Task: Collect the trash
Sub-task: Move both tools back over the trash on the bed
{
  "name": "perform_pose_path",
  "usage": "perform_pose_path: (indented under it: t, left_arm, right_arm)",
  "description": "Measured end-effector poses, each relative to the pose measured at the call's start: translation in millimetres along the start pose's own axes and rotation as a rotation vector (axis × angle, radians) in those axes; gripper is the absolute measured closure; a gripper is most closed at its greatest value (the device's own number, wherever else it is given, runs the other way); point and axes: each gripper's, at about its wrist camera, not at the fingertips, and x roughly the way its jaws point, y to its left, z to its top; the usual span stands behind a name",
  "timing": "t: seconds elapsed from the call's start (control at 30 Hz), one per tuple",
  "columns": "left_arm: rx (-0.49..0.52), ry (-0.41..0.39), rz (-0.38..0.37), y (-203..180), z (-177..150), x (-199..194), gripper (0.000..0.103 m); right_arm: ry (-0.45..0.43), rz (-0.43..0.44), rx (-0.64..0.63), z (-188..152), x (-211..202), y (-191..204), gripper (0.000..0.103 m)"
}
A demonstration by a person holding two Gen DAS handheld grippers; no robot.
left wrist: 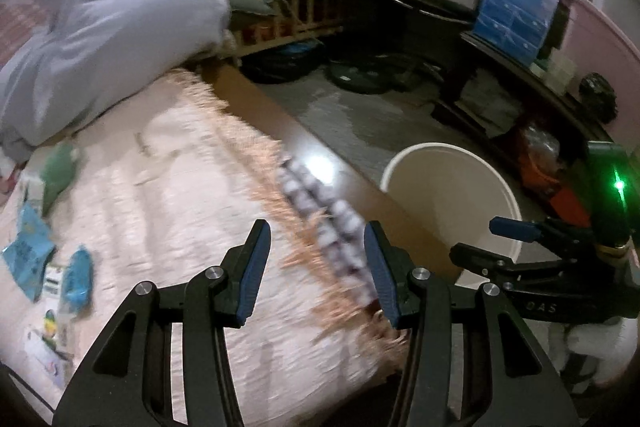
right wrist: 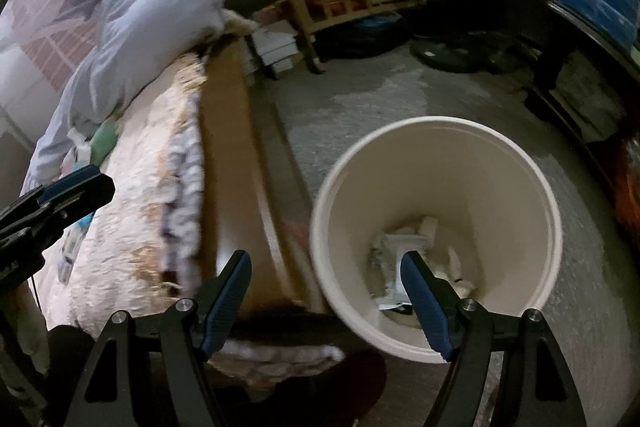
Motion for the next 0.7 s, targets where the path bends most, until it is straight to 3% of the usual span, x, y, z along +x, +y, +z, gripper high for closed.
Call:
perform_pose_path:
  t: [0.27, 0.7]
  left_arm:
    - [-0.058, -0.019, 0.085, 53.2, -20.8, -30.7, 0.056]
    - [-0.236, 0.017, 0.258, 179.8, -73.4, -67.8, 0.056]
  right_arm:
    - [0.008, 0.069, -0.108, 6.6, 5.2, 65.0, 0.028]
    - [0.09, 0.16, -0.303, 5.7, 44.7, 171.8, 0.028]
